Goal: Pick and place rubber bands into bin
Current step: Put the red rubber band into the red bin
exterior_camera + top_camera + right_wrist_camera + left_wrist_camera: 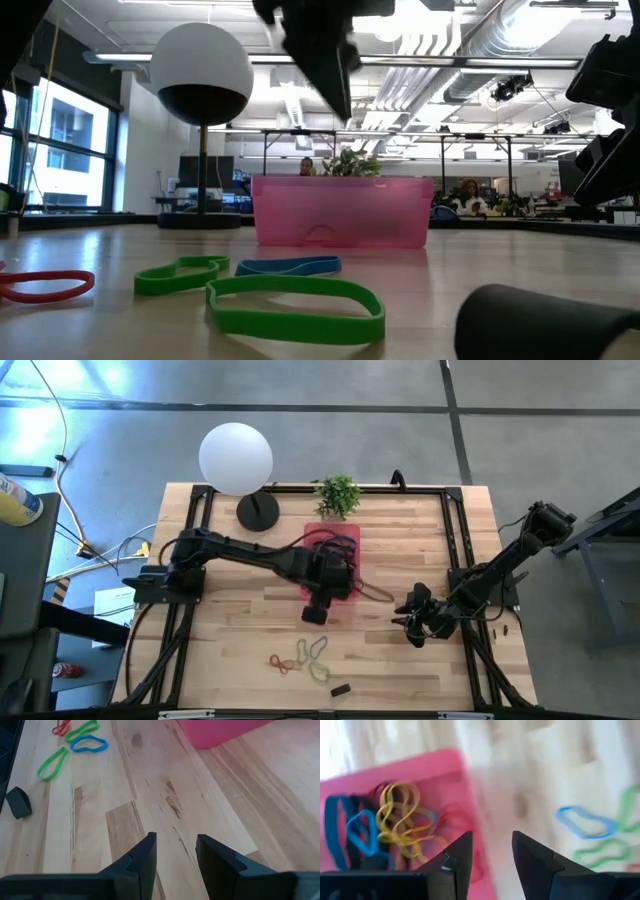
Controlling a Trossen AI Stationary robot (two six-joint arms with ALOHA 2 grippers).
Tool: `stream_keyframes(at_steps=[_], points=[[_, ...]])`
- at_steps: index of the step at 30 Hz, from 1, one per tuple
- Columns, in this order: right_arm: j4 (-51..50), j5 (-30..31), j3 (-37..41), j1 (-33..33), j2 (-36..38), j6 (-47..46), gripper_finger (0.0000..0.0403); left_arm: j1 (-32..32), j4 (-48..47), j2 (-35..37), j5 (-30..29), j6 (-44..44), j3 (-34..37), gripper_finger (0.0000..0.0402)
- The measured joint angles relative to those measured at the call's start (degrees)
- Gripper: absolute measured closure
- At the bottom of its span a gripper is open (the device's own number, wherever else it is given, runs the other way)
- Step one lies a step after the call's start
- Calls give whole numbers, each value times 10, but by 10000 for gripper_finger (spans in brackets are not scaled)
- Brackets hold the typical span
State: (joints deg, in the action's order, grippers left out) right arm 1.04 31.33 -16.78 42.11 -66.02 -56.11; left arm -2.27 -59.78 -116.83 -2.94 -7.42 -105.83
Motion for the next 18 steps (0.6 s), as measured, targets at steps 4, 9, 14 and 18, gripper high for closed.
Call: stream_keyframes(at_steps=[4,9,14,18], points=[[0,-1,0,0,0,-4,274,-63,-15,1,-6,29,-12,286],[0,3,0,0,0,8,274,-149,-19,1,-41,110,-14,296],[-9,20,0,0,0,12,274,-223,-45,1,-100,184,-14,297],[-10,34,0,-1,0,38,274,-266,-97,-3,-116,226,-14,298]])
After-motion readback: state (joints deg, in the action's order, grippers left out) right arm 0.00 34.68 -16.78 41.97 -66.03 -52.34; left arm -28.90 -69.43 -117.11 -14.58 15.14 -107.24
